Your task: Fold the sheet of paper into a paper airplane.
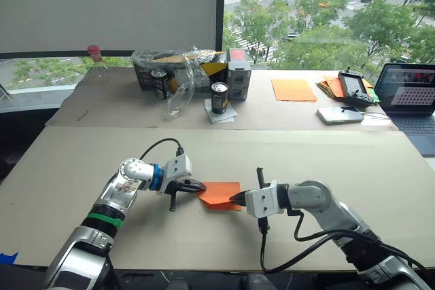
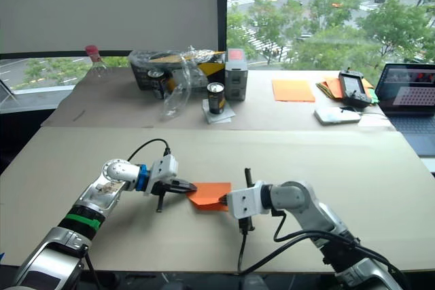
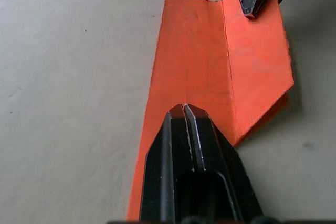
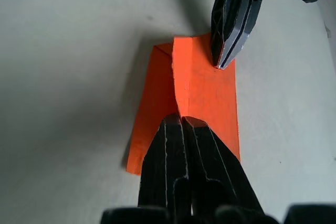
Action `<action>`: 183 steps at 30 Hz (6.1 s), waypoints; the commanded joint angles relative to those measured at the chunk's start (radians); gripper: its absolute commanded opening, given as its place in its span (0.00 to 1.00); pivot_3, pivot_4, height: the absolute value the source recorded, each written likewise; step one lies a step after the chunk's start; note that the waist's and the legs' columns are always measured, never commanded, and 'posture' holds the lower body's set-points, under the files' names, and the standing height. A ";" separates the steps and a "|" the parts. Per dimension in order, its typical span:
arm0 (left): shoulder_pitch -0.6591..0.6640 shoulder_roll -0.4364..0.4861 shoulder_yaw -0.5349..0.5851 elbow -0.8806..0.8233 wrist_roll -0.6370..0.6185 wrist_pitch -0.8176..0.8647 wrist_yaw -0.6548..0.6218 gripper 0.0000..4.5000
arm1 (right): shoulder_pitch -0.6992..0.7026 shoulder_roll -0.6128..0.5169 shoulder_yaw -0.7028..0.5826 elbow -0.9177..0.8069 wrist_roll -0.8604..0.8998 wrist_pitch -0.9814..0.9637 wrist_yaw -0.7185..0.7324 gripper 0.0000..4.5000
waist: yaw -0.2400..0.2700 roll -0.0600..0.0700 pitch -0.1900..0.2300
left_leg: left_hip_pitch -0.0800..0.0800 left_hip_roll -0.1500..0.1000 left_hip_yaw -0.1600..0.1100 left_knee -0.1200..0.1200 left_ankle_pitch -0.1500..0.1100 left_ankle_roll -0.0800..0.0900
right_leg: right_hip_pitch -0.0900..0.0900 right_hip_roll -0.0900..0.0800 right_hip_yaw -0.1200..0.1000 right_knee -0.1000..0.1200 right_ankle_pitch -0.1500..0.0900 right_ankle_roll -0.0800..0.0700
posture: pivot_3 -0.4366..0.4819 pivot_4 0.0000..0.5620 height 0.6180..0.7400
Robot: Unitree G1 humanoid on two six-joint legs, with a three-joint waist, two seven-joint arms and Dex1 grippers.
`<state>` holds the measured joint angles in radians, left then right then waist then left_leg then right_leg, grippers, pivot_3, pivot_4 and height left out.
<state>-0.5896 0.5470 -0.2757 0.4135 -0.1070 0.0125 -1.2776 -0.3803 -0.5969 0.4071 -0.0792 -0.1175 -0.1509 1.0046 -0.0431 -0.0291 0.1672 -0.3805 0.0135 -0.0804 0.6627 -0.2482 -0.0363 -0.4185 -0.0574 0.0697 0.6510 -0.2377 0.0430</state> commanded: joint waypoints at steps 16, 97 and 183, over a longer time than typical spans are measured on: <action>0.052 0.018 -0.055 -0.141 -0.001 0.191 -0.091 0.00 | -0.034 0.075 -0.129 -0.113 0.410 0.710 0.075 0.01 | -0.001 0.000 0.000 | 0.000 0.000 0.000 0.000 0.000 0.000 | 0.000 0.000 0.000 0.000 0.000 0.000 | 0.48 0.27 0.93; 0.125 -0.053 0.009 -0.157 -0.073 0.194 0.025 0.00 | 0.031 0.180 -0.139 -0.134 0.331 0.704 -0.215 0.33 | 0.002 0.000 0.000 | 0.001 0.000 0.000 0.001 0.000 0.000 | -0.002 0.000 0.000 0.005 -0.001 0.000 | 0.48 0.27 0.93; 0.112 -0.068 -0.030 0.018 0.028 -0.001 0.072 0.00 | 0.151 0.086 -0.198 -0.095 0.237 0.350 -0.210 0.02 | 0.024 0.005 -0.021 | 0.026 0.000 0.001 -0.003 -0.007 0.009 | 0.030 -0.001 0.000 -0.011 -0.011 0.012 | 0.48 0.27 0.93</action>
<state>-0.5033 0.4764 -0.2776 0.4100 -0.1090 -0.0121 -1.1952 -0.2051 -0.5241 0.2045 -0.1387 0.1024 0.1844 0.7960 -0.0187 -0.0242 0.1462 -0.3544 0.0135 -0.0791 0.6596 -0.2549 -0.0272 -0.3883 -0.0584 0.0692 0.6397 -0.2483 0.0549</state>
